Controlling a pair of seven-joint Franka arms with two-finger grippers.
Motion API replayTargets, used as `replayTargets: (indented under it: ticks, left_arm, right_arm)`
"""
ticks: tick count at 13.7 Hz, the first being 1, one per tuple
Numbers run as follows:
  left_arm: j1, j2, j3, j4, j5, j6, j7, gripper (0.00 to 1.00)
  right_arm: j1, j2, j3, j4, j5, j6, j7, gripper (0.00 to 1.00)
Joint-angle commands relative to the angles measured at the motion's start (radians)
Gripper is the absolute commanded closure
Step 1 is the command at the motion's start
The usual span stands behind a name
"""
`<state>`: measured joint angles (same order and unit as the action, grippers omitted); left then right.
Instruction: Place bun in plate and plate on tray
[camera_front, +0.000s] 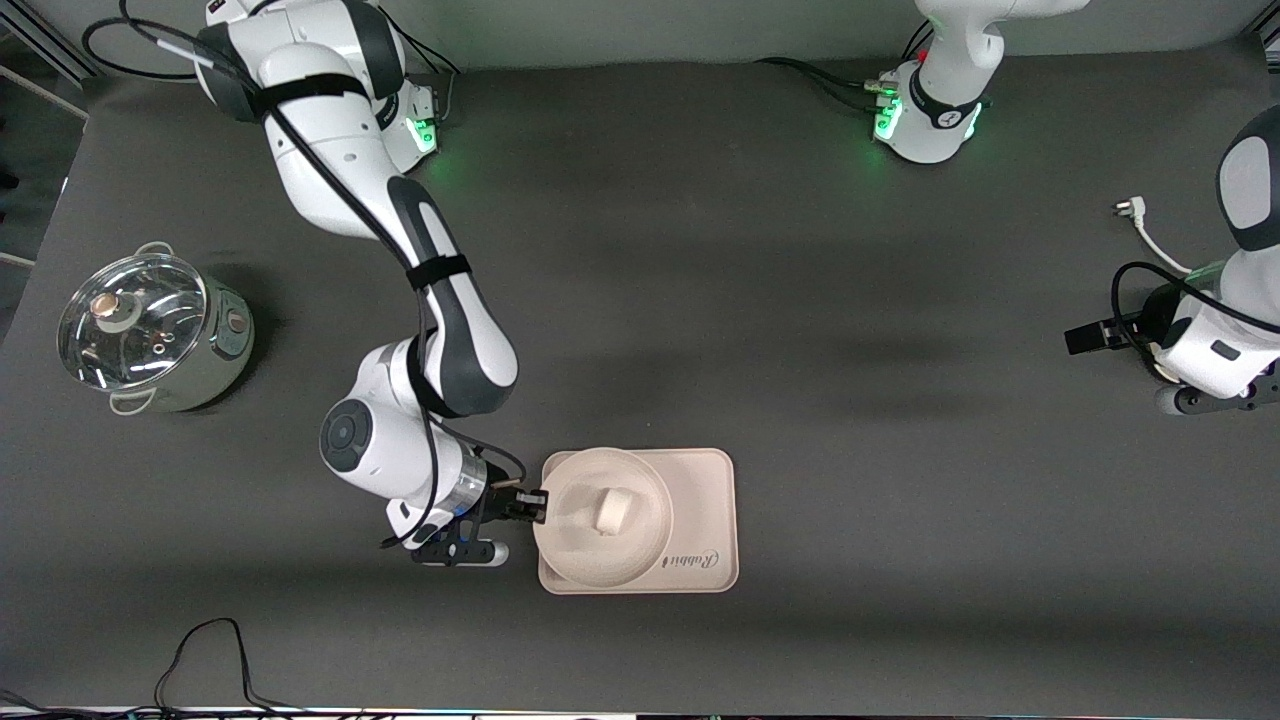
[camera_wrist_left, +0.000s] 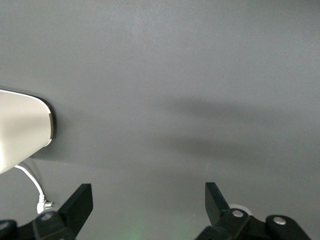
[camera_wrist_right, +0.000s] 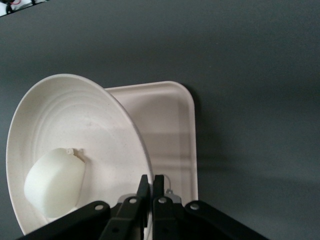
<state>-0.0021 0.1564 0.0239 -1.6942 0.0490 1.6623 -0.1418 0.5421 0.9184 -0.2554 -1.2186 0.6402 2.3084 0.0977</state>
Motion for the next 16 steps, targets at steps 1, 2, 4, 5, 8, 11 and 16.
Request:
replayTargets:
  ticks: [1, 2, 4, 5, 8, 11, 16]
  left_arm:
    - [-0.01, -0.001, 0.013, 0.007, -0.008, -0.003, 0.016, 0.0]
    - [-0.009, -0.001, 0.011, 0.007, -0.008, -0.003, 0.016, 0.0]
    - [-0.01, -0.001, 0.013, 0.007, -0.008, -0.001, 0.014, 0.0]
    - [-0.009, 0.002, 0.013, 0.007, -0.008, -0.001, 0.016, 0.0]
    - [-0.003, 0.002, 0.013, 0.007, -0.008, -0.003, 0.034, 0.0]
    - [0.004, 0.002, 0.014, 0.007, -0.008, -0.004, 0.037, 0.0]
    - [0.001, 0.002, 0.014, 0.005, -0.009, -0.003, 0.034, 0.0]
  right_arm:
    - [0.009, 0.072, 0.072, 0.051, 0.021, 0.129, 0.0, 1.0]
    - [0.006, 0.091, 0.083, 0.056, 0.022, 0.164, 0.0, 1.0]
    - [0.007, 0.117, 0.084, 0.082, 0.022, 0.178, 0.002, 1.0]
    - [0.007, 0.117, 0.084, 0.082, 0.021, 0.178, 0.002, 1.0]
    - [0.007, 0.103, 0.082, 0.08, 0.007, 0.169, -0.001, 0.0]
    - [0.0, 0.05, 0.074, 0.076, 0.006, 0.131, -0.004, 0.0]
    - [-0.01, -0.154, -0.095, 0.019, 0.001, -0.231, -0.067, 0.0]
